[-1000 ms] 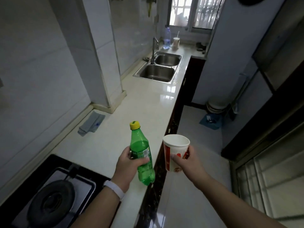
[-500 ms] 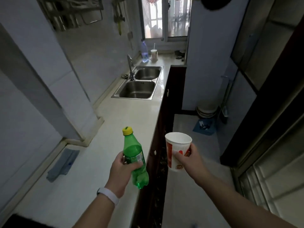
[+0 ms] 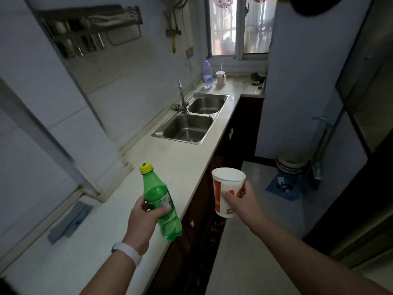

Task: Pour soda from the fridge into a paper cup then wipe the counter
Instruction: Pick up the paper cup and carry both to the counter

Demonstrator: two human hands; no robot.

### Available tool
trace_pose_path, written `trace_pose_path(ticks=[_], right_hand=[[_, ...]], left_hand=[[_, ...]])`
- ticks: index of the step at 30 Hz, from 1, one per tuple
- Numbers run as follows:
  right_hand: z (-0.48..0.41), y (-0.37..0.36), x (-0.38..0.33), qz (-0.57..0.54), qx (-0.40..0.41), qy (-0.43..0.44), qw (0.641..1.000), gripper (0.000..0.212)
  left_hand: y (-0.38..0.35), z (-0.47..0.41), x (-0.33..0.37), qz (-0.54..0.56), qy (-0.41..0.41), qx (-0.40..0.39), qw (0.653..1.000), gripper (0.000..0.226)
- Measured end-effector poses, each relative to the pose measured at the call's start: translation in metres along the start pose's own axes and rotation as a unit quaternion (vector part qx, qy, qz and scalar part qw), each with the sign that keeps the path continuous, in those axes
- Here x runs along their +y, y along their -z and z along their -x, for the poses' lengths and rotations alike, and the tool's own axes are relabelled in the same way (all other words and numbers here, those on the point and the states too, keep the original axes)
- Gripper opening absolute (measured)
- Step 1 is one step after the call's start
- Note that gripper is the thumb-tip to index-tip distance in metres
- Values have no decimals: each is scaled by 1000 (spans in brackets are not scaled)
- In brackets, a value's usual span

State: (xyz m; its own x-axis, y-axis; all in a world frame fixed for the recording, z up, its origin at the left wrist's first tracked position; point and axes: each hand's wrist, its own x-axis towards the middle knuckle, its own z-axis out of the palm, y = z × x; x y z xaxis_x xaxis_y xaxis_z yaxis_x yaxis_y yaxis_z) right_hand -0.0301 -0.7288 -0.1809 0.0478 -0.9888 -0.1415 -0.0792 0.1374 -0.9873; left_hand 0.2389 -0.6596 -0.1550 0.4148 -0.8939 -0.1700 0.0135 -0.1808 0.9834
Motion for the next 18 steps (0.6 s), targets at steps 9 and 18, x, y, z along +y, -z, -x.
trace_pose_path(ticks=[9, 18], right_hand=[[-89, -58, -7, 16, -105, -20, 994, 56], [-193, -133, -9, 96, -174, -33, 980, 53]], left_hand=[[19, -72, -3, 13, 15, 81, 997, 55], [22, -177, -22, 78, 53, 110, 989, 67]])
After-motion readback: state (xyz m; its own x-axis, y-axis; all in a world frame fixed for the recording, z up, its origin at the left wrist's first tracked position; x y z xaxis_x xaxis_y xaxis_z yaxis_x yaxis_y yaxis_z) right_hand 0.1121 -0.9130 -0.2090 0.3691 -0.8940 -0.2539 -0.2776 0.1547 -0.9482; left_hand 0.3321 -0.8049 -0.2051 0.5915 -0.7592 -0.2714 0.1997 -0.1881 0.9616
